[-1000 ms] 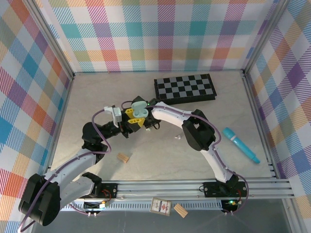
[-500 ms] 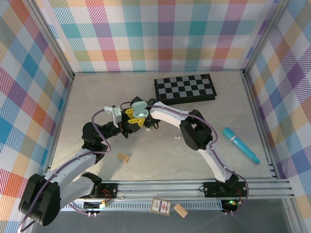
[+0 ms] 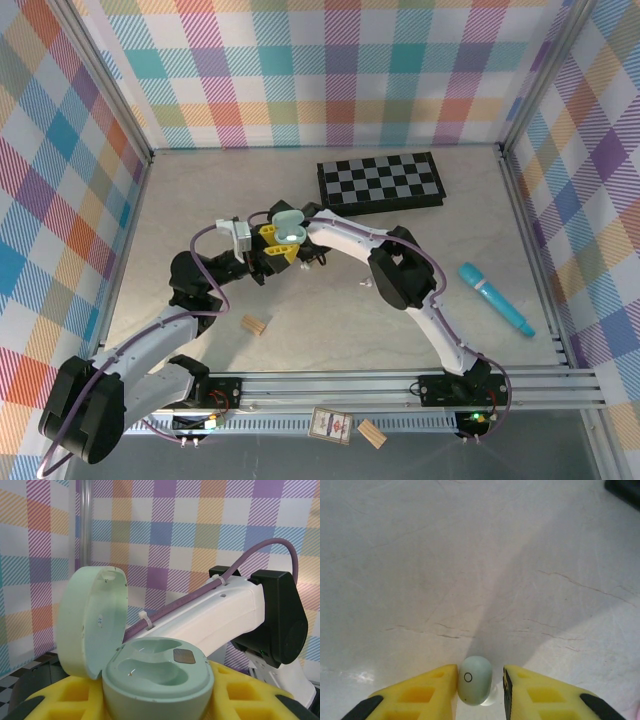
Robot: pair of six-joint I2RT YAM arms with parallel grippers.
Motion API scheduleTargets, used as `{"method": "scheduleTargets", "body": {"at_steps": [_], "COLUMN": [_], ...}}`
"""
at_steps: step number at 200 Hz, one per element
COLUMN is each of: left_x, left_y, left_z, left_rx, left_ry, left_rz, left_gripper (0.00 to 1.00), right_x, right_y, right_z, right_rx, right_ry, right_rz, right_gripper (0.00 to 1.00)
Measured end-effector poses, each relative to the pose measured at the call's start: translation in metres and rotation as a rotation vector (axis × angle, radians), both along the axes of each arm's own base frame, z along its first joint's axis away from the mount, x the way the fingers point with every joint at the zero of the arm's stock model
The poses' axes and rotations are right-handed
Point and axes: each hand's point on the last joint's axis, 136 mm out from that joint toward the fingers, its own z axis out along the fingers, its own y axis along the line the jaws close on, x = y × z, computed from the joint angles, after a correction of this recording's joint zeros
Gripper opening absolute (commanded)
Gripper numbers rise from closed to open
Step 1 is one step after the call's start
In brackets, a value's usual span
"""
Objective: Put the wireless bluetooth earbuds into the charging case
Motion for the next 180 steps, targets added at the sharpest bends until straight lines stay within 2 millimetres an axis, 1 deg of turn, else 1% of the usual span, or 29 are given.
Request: {"method": "scheduleTargets", "body": {"at_steps": [30, 54, 90, 145, 165, 180], "left_x": [-0.001, -0.001, -0.001, -0.001, -0.001, -0.001], "left_y": [0.0, 0.0, 0.0, 0.0, 0.0, 0.0], "left_z": [0.004, 0.009, 0.01, 0.01, 0.01, 0.01], "left_rx": [-0.007, -0.014, -0.015, -0.015, -0.015, -0.015], "left_ry": [-0.011, -0.026, -0.027, -0.028, -0.027, -0.027], "left_rz": [-0.002, -0.002, -0.002, -0.002, -0.001, -0.002], "left_gripper": [0.29, 0.29, 0.29, 0.29, 0.29, 0.3], "right_x": [0.001, 0.001, 0.002, 0.002, -0.004, -0.012], "right_y": [-0.002, -0.002, -0.002, -0.001, -0.008, -0.016], "right_z": [0.001, 0.001, 0.001, 0.002, 0.006, 0.017], "right_rx": [-0.01, -0.013, -0.016, -0.011, -0.003, 0.008], "right_ry": [-0.007, -0.008, -0.009, -0.012, -0.012, -0.016], "right_rz": [0.001, 0.002, 0.008, 0.01, 0.004, -0.003], "right_gripper": [0.27, 0.22, 0.19, 0.19, 0.19, 0.19]}}
